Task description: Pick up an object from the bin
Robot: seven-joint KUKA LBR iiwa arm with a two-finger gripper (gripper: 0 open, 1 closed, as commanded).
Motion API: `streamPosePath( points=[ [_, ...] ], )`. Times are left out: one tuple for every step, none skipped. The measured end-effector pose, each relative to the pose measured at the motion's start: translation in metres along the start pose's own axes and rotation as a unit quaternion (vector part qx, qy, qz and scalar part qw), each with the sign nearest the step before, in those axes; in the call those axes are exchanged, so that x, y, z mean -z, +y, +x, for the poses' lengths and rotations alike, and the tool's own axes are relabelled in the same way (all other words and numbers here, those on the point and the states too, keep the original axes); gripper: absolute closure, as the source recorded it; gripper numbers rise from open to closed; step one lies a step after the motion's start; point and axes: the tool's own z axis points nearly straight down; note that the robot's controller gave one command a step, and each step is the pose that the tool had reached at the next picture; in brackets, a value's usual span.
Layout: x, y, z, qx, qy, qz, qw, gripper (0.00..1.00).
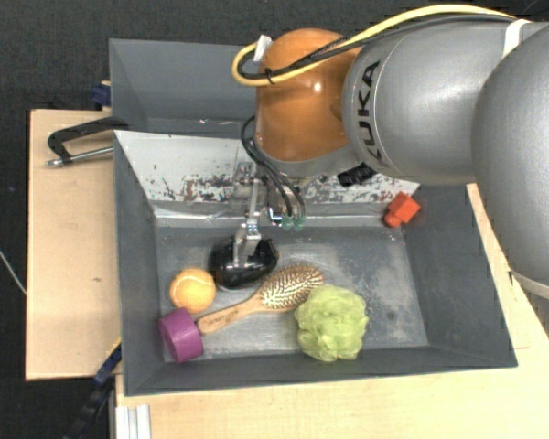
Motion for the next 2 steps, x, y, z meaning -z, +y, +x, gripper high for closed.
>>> streamPosePath(
  points=[
    [0.005,-0.001,-0.002,-0.001,-0.0042,-0.001,1.0000,0.00],
    [-0.076,-0.002,0.051,-0.034,-0.0177,-0.005,0.9993,0.00]
  ],
)
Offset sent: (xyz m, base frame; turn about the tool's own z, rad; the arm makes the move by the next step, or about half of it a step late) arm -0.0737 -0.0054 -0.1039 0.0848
